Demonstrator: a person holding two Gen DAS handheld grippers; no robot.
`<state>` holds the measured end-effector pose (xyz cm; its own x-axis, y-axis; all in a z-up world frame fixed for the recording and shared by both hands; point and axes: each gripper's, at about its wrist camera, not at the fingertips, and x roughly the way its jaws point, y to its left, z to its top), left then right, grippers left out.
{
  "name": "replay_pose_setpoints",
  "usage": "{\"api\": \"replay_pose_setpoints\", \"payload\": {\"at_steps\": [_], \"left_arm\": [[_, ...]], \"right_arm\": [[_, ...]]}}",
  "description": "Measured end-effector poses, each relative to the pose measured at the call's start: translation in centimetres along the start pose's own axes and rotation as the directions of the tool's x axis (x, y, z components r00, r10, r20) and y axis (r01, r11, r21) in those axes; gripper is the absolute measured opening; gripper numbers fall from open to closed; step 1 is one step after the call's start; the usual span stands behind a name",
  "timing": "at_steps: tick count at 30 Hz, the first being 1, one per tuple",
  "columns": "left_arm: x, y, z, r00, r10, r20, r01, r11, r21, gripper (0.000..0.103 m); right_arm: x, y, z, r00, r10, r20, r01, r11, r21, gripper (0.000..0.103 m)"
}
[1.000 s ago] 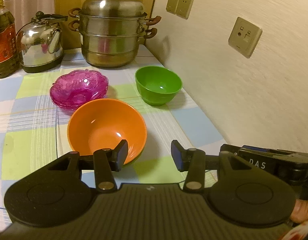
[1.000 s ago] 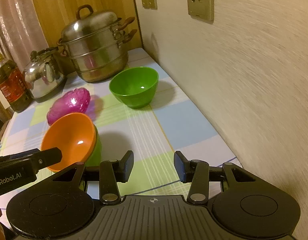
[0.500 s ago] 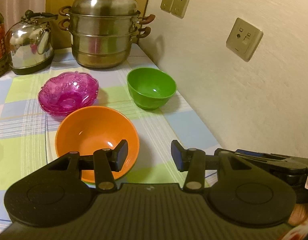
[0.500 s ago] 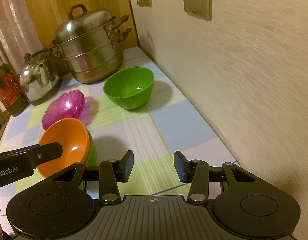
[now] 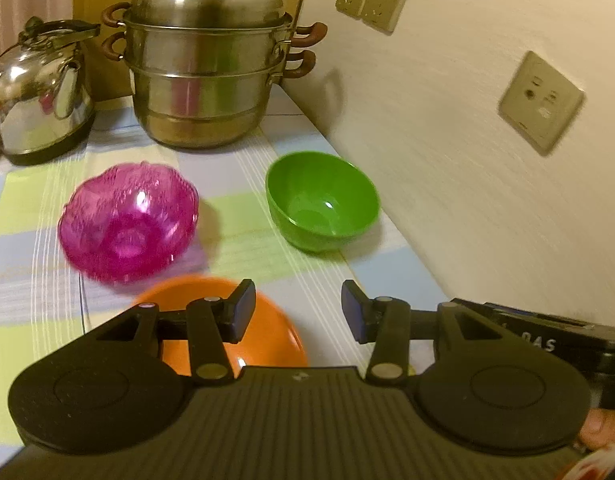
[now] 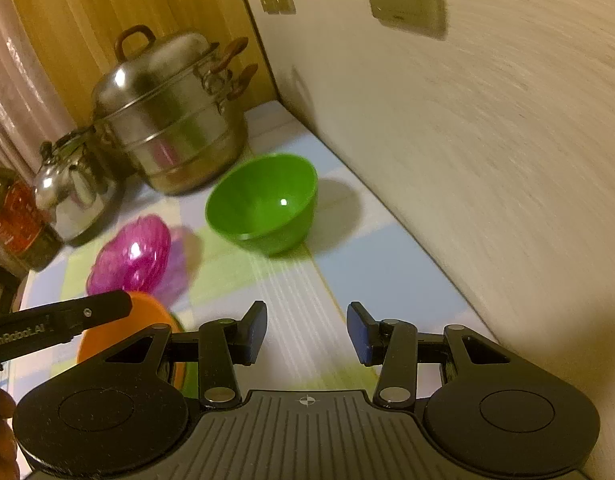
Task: Organize plates and bowls
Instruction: 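Move both tools to the small green bowl, then grip the rim of the small green bowl with both tools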
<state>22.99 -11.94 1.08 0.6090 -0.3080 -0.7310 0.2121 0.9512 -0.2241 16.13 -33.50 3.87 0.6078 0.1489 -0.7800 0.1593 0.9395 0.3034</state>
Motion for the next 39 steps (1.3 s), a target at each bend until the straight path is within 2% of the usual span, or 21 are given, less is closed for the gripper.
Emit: {"api": "replay_pose_setpoints", "payload": {"at_steps": [14, 17, 22, 27, 39], "left_arm": [[9.8, 2.0, 6.4, 0.996, 0.009, -0.086, -0.007, 1.000, 0.018, 0.043], [11.6, 2.4, 7.6, 0.995, -0.017, -0.093, 0.017, 1.000, 0.008, 0.043], [14.6, 2.8, 8.8, 0.993, -0.010, -0.120, 0.012, 1.000, 0.012, 0.042], [17.2, 3.6, 9.5, 0.987, -0.028, -0.159, 0.024, 0.999, -0.026, 0.042], [20.3, 4.2, 9.4, 0.975, -0.048, -0.217, 0.037, 0.998, -0.055, 0.021]], "right_arm": [[8.7, -0.4, 6.9, 1.000, 0.023, -0.008, -0.023, 0.998, 0.054, 0.045], [10.7, -0.4, 7.7, 0.999, 0.026, -0.022, -0.025, 0.998, 0.055, 0.045], [13.7, -0.7, 8.6, 0.999, 0.021, -0.047, -0.019, 0.998, 0.052, 0.045], [16.0, -1.5, 9.2, 0.996, 0.029, -0.079, -0.023, 0.997, 0.078, 0.045], [19.3, -2.2, 9.5, 0.989, 0.046, -0.141, -0.029, 0.993, 0.118, 0.044]]}}
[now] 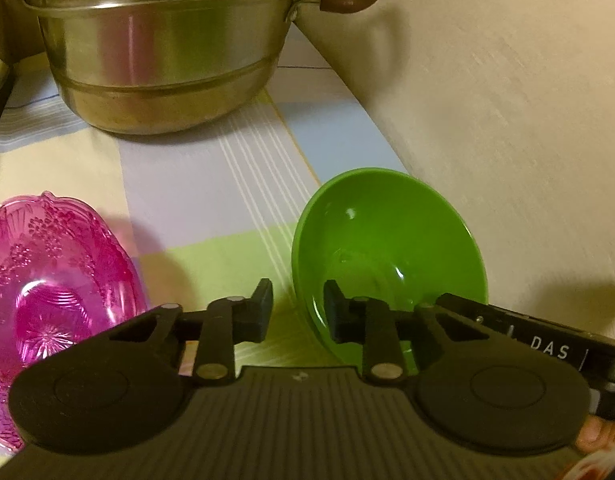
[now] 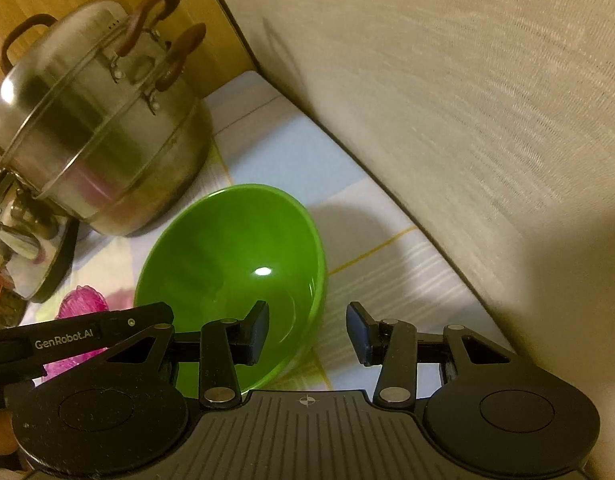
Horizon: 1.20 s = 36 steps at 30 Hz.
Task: Organize plates and bowls
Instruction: 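Grip the rim of the small green bowl with both tools, then lift the small green bowl with both tools and carry it over the orange bowl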
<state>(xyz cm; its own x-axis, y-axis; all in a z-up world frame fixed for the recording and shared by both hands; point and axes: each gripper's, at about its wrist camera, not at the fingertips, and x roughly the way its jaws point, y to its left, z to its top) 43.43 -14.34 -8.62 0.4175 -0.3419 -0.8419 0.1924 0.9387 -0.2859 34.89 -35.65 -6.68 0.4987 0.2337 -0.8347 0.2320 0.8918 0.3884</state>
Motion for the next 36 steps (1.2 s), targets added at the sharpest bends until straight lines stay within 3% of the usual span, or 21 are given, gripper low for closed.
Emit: {"api": "replay_pose_setpoints", "payload": {"at_steps": [3, 7, 20, 36], "left_arm": [[0.3, 0.0, 0.0, 1.000, -0.001, -0.003, 0.001, 1.000, 0.009, 0.013], [0.3, -0.3, -0.1, 1.000, 0.004, -0.008, -0.004, 1.000, 0.022, 0.010], [-3.4, -2.0, -2.1, 1.000, -0.006, 0.008, 0.006, 0.999, 0.049, 0.010], [-13.6, -5.7, -12.3, 0.994, -0.052, 0.098, 0.049, 0.998, 0.035, 0.010]], "right_arm": [[0.4, 0.0, 0.0, 1.000, 0.003, -0.009, -0.003, 1.000, -0.003, 0.030], [1.0, 0.1, -0.2, 1.000, 0.003, -0.014, -0.003, 1.000, -0.011, 0.021], [-2.5, -0.2, -2.5, 1.000, -0.003, 0.005, 0.003, 1.000, -0.014, 0.018], [-15.9, -0.6, -11.0, 0.996, -0.032, 0.079, 0.037, 0.997, -0.068, 0.018]]}}
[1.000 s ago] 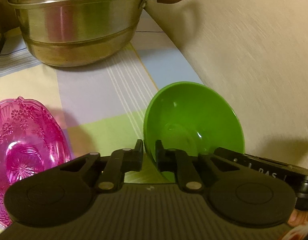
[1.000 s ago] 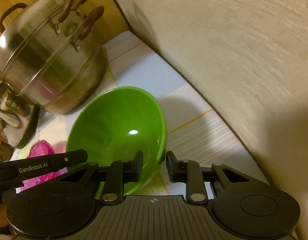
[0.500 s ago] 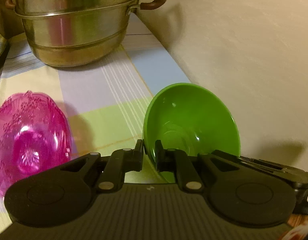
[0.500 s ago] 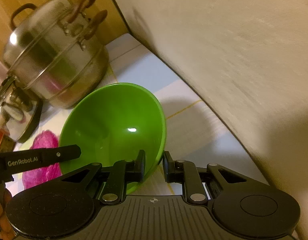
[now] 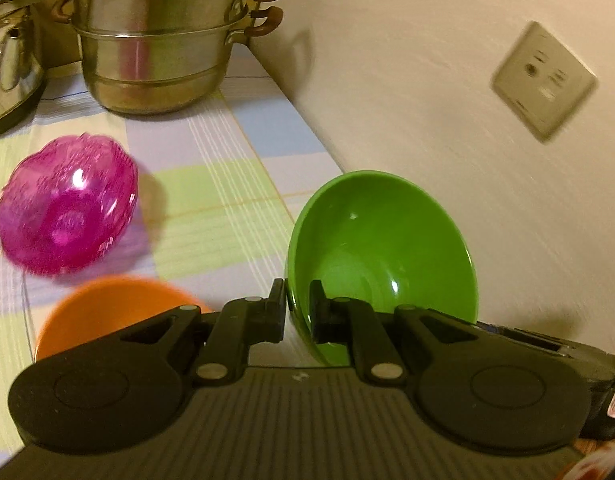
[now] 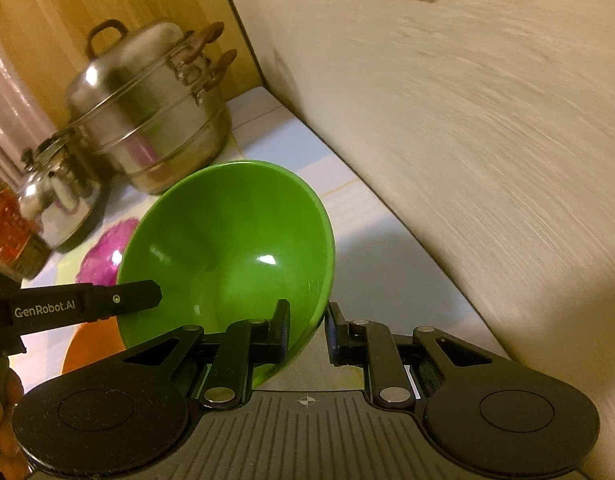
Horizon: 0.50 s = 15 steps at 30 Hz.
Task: Organize plates and bowls
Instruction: 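Lift the small green bowl with both tools and carry it over the orange bowl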
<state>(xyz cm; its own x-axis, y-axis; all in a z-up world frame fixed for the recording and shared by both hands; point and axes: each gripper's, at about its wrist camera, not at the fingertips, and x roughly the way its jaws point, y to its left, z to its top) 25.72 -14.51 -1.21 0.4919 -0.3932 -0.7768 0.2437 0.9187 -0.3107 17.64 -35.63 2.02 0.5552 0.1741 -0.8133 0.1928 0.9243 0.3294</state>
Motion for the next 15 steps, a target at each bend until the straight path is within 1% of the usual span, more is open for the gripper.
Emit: {"api": "replay_pose_setpoints", "payload": {"at_steps": [2, 9, 15], "left_arm": [[-1.1, -0.4, -1.2, 1.000, 0.001, 0.006, -0.001, 1.000, -0.006, 0.010], [-4.8, -1.2, -5.9, 0.999, -0.029, 0.027, 0.030, 0.999, -0.040, 0.010], [-7.7, -1.2, -10.2, 0.999, -0.020, 0.042, 0.023, 0.998, -0.051, 0.010]], "right_arm": [[-1.5, 0.0, -1.2, 1.000, 0.002, 0.000, -0.002, 1.000, -0.005, 0.018], [-6.2, 0.1, -5.3, 1.000, 0.001, 0.015, 0.000, 0.999, -0.036, 0.018], [-9.1, 0.5, -8.6, 1.000, 0.008, 0.022, -0.006, 0.998, -0.062, 0.018]]}}
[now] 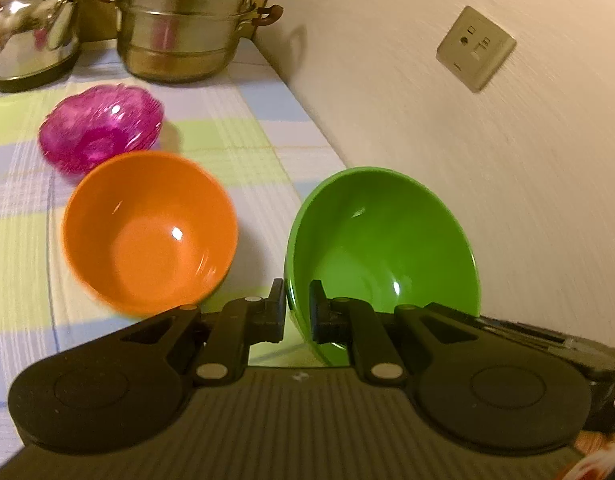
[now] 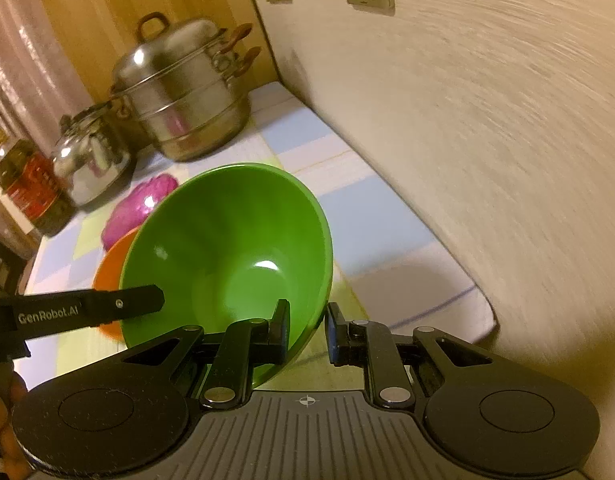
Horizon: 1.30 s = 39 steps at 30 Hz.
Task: Organize plates and bowls
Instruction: 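Lift the small green bowl with both tools and carry it over the orange bowl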
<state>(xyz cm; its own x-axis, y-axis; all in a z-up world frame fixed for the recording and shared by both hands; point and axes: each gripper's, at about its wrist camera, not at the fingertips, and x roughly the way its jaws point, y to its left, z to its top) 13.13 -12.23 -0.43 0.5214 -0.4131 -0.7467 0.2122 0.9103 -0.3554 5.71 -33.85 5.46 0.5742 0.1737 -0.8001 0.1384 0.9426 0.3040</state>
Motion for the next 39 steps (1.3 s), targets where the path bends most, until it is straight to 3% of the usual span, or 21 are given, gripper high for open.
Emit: {"api": "replay_pose_setpoints", "payload": {"at_steps": [8, 19, 30, 39], "left_arm": [[-3.7, 2.0, -5.0, 0.999, 0.048, 0.006, -0.048, 0.998, -0.045, 0.010], [-6.8, 5.3, -7.5, 0.994, 0.104, 0.013, -0.102, 0.990, -0.100, 0.010], [-8.5, 6.3, -7.9, 0.993, 0.115, 0.026, -0.111, 0.986, -0.125, 0.010], [-9.8, 6.9, -4.4, 0.989, 0.124, 0.082, -0.113, 0.985, -0.129, 0.010]], "right_arm": [[-1.8, 2.6, -3.9, 0.999, 0.024, -0.035, -0.026, 0.997, -0.068, 0.018], [-0.9, 6.2, -7.1, 0.991, 0.073, -0.111, -0.087, 0.987, -0.133, 0.018], [-1.4, 7.8, -6.9, 0.989, 0.095, -0.112, -0.112, 0.980, -0.165, 0.018], [-1.1, 9.4, -3.8, 0.988, 0.136, -0.069, -0.146, 0.974, -0.172, 0.018]]}}
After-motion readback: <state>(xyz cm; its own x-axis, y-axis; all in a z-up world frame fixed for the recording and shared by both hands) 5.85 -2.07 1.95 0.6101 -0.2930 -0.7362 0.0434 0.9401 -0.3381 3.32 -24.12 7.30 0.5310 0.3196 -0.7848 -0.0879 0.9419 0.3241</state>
